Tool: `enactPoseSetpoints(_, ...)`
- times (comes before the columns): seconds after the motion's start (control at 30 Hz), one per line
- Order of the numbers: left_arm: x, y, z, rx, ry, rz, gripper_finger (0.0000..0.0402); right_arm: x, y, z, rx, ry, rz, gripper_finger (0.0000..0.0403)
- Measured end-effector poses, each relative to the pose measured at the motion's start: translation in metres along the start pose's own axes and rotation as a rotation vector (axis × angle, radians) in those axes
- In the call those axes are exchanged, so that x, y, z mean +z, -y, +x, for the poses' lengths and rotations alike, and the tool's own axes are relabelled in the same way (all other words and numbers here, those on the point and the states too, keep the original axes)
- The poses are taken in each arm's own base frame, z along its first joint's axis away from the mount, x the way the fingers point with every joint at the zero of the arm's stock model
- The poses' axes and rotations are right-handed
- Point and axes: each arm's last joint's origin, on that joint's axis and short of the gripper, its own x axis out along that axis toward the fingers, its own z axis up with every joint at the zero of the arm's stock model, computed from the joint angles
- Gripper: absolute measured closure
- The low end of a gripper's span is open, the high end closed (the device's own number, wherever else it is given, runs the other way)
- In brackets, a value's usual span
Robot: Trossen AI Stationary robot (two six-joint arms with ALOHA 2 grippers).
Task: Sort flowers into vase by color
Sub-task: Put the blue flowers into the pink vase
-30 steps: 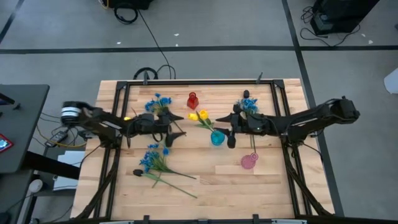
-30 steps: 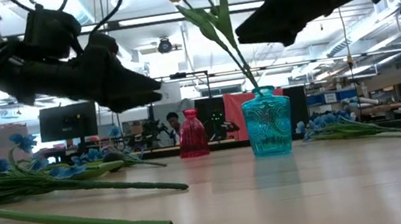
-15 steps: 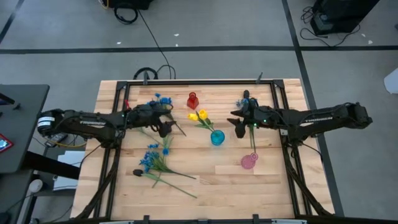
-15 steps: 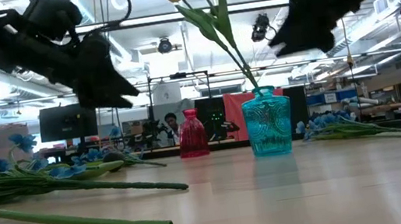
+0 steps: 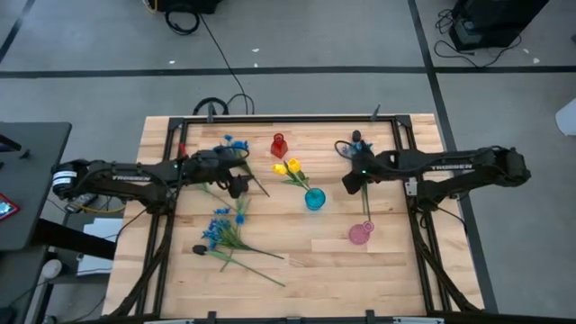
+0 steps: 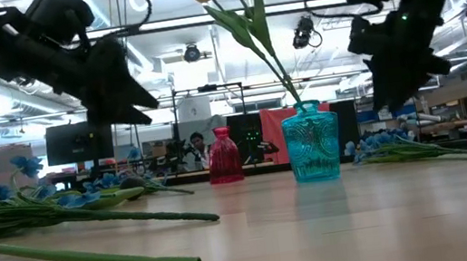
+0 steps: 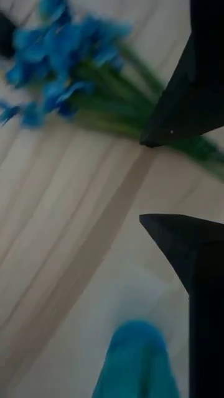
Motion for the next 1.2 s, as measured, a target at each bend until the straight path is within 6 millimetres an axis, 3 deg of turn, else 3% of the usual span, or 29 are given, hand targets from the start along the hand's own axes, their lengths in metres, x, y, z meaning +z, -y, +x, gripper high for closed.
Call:
enactPoseSetpoints(0.13,0.005,0.0,-0.007,-0.002,0.041,0.025,0.008,0.005,-0.003,-0.001,-0.111,-0.158,0.005,0.0215)
enactPoseSetpoints(0.37,0.006,0.001,-0.009,-0.007,0.053,0.07,0.0081,0.005,-0.005,0.018,-0.169,-0.367,0.037,0.0231)
enactPoseSetpoints(0.53,0.007,0.005,-0.009,-0.026,0.111,0.108,0.0082,0.004,-0.006,0.031,-0.212,-0.415,0.03,0.024)
enactPoseSetpoints(0.7,-0.009,0.007,-0.01,-0.114,0.261,0.098,0.009,0.005,0.0,0.041,-0.245,-0.458,0.041,0.0249)
enactPoseSetpoints(0.83,-0.02,0.004,-0.01,-0.108,0.248,0.1,0.0094,0.002,0.005,0.05,-0.218,-0.502,0.052,0.0252)
enactPoseSetpoints(1.03,-0.021,0.003,-0.01,-0.103,0.256,0.117,0.0095,-0.004,0.01,0.062,-0.173,-0.488,0.066,0.0254)
enactPoseSetpoints(1.2,-0.021,0.003,-0.01,-0.101,0.255,0.125,0.0095,-0.007,0.012,0.067,-0.174,-0.477,0.065,0.0284)
